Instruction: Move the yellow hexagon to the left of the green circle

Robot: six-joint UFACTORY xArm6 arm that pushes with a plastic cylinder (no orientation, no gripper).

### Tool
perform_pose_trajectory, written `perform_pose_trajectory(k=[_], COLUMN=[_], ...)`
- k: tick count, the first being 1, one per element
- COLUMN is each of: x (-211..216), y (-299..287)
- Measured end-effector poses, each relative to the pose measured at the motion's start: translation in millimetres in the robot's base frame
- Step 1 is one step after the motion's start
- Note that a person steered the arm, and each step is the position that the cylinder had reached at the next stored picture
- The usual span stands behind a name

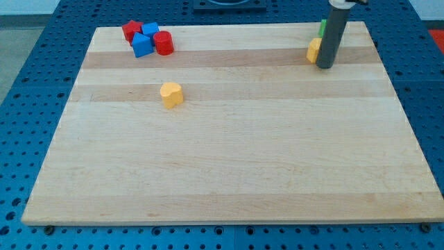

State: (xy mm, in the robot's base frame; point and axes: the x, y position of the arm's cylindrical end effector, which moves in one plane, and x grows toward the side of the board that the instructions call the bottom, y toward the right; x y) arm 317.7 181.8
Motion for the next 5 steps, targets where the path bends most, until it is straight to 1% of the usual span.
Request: perform_pose_trajectory(k=[3,4,5], x=[-28.8,-32.5,11.7], y=[0.0,0.0,-3.1])
